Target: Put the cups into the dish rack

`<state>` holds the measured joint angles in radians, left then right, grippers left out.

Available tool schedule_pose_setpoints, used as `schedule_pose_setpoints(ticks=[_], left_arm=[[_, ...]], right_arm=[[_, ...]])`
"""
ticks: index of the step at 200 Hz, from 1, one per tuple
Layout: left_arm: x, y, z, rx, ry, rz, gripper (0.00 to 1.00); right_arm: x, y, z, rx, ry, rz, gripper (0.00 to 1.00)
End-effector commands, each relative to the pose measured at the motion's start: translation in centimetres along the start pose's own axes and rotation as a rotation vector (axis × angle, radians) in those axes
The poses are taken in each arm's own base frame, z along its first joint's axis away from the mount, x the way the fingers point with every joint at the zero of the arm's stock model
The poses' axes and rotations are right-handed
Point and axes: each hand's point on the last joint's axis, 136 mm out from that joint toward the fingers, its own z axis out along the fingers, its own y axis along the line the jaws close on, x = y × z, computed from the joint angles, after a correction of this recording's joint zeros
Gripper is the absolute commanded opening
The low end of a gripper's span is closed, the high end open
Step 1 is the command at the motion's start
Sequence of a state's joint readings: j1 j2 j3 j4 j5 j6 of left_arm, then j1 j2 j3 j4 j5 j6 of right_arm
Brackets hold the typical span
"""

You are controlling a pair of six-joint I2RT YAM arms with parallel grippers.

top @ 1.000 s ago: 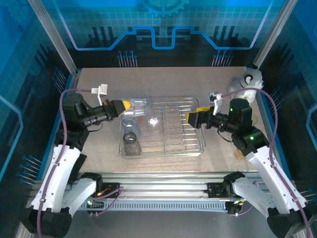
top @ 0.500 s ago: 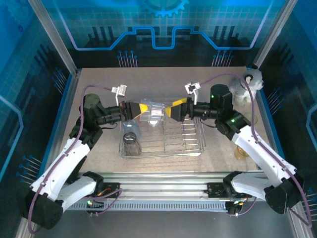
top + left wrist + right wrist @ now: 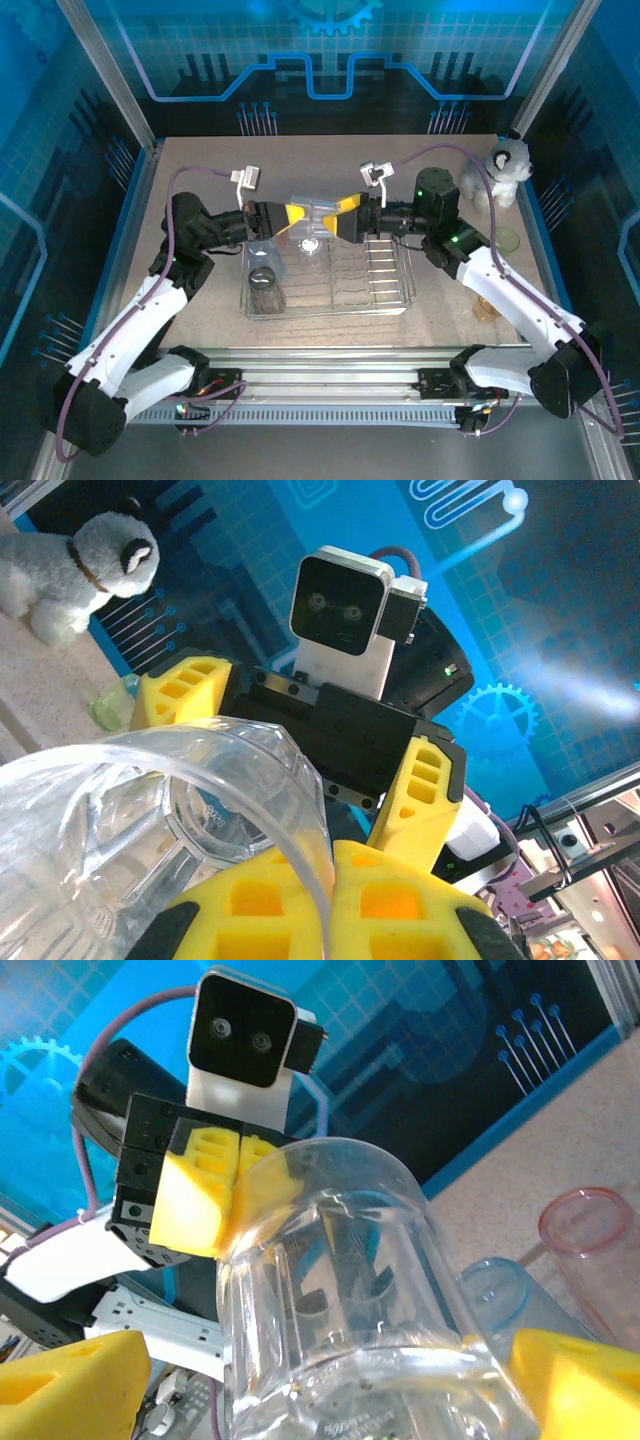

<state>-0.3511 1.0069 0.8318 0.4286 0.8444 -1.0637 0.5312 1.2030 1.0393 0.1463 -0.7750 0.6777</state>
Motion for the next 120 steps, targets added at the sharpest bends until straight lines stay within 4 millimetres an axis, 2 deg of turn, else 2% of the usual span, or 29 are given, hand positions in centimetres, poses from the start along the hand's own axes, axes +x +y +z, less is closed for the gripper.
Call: schedule_pose_setpoints(ticks=[1, 42, 66, 106, 120], left_arm=[[-0.1, -1.3, 0.1, 0.062, -0.012, 0.049, 0.0], [-0.4, -1.6, 0.3, 0.088, -0.024, 0.049, 0.0], [-0.4, -1.4, 0.4, 0.086, -0.025, 0.05, 0.0], [-0.5, -0.7, 0.5, 0.075, -0.037, 0.044, 0.0], [-0.6, -0.6, 0.6, 0.074, -0.036, 0.043, 0.0]], right_arm=[[-0.1, 2.0, 0.5, -0.109, 0.01, -0.027, 0.91], [0.9, 1.6, 1.2, -0.118, 0.05, -0.004, 0.9], [1.0, 1.6, 1.5, -0.125, 0.056, 0.005, 0.85], [1.0, 1.2, 1.8, -0.119, 0.064, 0.034, 0.69], [1.0, 0.9, 2.0, -0.105, 0.069, 0.049, 0.6]])
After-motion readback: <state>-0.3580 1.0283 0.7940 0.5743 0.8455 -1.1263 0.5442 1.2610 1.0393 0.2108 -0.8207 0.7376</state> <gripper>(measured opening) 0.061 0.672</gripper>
